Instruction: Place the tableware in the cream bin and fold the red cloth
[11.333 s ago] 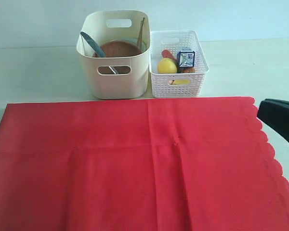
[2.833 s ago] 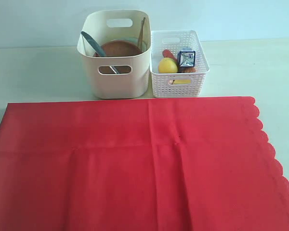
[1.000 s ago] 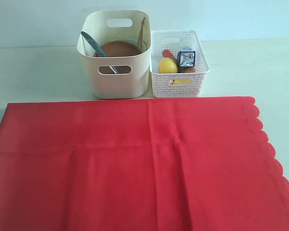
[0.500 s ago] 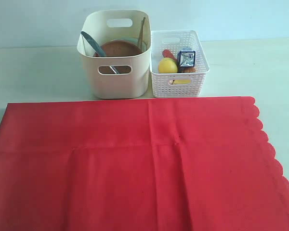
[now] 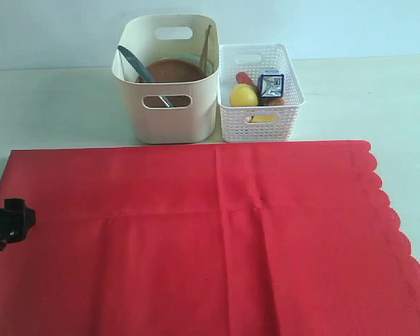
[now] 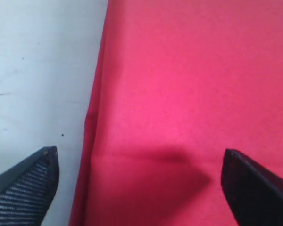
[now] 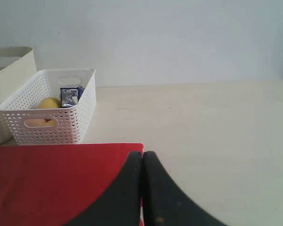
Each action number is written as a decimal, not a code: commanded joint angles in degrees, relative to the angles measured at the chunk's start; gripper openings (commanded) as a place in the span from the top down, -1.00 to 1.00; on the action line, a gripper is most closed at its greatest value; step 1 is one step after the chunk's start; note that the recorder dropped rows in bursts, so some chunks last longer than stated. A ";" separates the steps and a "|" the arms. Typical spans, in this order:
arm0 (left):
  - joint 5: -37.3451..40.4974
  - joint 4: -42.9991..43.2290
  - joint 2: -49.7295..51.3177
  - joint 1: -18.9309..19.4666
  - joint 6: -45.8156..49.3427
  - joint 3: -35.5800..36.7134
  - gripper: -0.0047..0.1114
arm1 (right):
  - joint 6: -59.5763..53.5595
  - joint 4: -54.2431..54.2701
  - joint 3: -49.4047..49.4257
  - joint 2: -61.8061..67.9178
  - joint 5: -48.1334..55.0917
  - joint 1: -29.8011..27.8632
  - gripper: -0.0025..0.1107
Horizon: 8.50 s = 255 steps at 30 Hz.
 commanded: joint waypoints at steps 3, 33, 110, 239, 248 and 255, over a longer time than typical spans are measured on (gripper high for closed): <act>-1.05 -0.52 2.17 -0.14 0.41 -1.02 -0.33 | -0.20 -0.09 0.26 -0.38 -0.72 -0.38 0.96; 28.25 -0.09 -25.36 -3.91 6.02 -13.32 0.92 | -7.54 25.00 -1.12 18.40 -10.14 6.74 0.96; 36.19 2.65 -13.78 -27.38 9.13 -39.10 0.87 | -14.67 27.03 -23.01 72.42 -11.29 26.84 -0.07; 24.60 -8.92 -9.96 -34.18 21.19 -22.97 0.92 | 6.95 -13.93 -47.02 109.93 -22.16 11.14 0.37; 23.15 -8.92 -9.96 -34.18 21.31 -22.35 0.92 | 6.20 -13.93 -47.02 101.50 -7.75 10.96 0.96; 23.15 -8.92 -9.96 -34.18 21.31 -22.35 0.92 | 9.00 -13.93 -47.02 88.53 3.78 8.42 0.96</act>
